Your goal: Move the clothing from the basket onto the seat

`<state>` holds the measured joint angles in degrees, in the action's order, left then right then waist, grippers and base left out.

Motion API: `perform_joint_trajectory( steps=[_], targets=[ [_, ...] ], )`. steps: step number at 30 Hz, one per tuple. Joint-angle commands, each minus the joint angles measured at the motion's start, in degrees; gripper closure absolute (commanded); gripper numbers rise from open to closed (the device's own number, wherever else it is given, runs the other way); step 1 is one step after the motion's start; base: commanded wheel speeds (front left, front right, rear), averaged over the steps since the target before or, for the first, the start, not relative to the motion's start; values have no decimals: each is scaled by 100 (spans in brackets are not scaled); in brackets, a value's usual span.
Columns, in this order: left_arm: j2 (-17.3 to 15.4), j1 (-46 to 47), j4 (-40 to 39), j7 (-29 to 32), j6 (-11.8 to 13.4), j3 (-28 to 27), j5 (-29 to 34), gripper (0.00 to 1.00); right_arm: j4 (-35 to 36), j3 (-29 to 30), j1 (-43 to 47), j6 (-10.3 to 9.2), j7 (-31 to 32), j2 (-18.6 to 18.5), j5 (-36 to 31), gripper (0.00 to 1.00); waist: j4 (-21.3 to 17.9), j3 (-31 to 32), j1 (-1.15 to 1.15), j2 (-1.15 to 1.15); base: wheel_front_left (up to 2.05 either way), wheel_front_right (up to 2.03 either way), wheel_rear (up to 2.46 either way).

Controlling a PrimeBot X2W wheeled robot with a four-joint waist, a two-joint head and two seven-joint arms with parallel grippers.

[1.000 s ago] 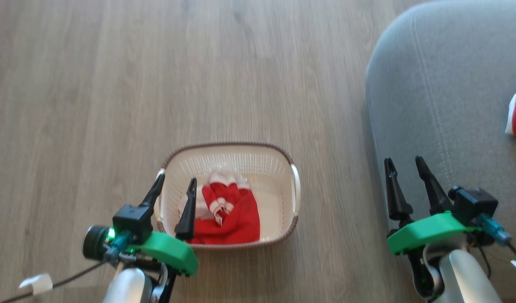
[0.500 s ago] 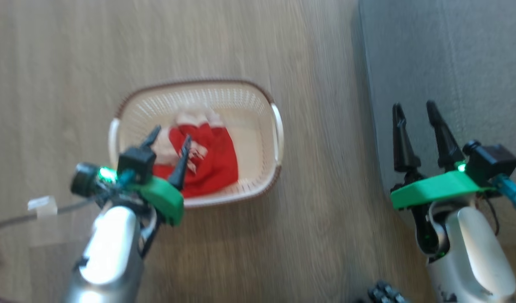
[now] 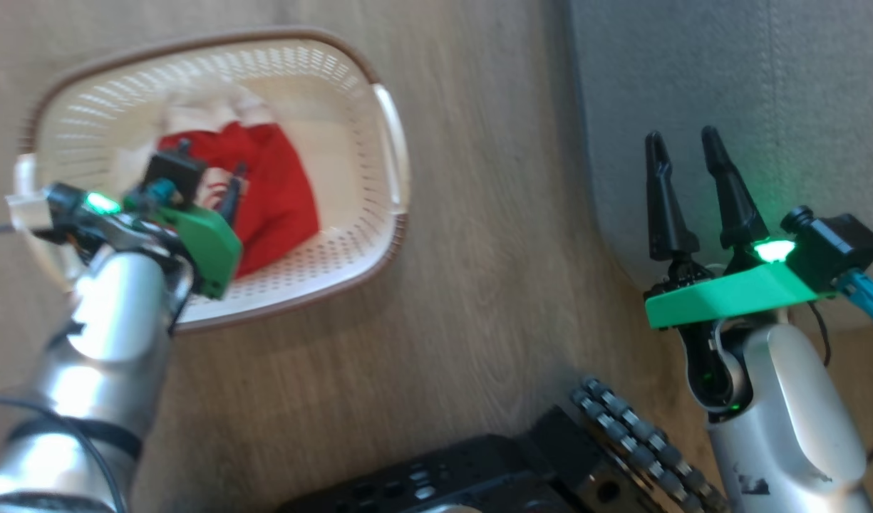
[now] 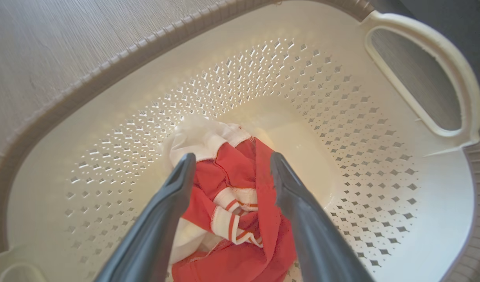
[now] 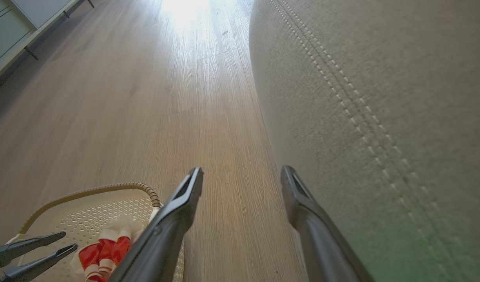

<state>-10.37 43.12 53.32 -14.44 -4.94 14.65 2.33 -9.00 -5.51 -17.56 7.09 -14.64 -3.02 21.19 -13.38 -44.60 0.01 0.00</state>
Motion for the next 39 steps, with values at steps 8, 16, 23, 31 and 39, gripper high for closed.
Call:
perform_joint_trajectory(
  steps=[8,16,23,31,39],
  targets=[
    [-736,1146,1458,58,87,-3,197,0,350,-475,62,40,-36,14,539,0,-852,-861,-1,0,0,0,0],
    [-1015,1532,1906,473,177,311,480,0,403,-693,195,40,-36,14,700,0,-1014,-978,-1,0,0,0,0],
    [-1052,1703,2020,1018,176,709,763,0,560,-718,406,40,-36,14,800,0,-1095,-1027,-1,0,0,0,0],
    [-1215,1877,2050,1528,175,1232,1188,0,672,-758,532,40,-36,14,829,0,-1082,-1113,-1,0,0,0,0],
    [-1118,1853,2060,2085,-163,1399,1086,0,604,-737,600,40,-36,14,814,0,-1018,-1192,-1,0,0,0,0]
  ],
)
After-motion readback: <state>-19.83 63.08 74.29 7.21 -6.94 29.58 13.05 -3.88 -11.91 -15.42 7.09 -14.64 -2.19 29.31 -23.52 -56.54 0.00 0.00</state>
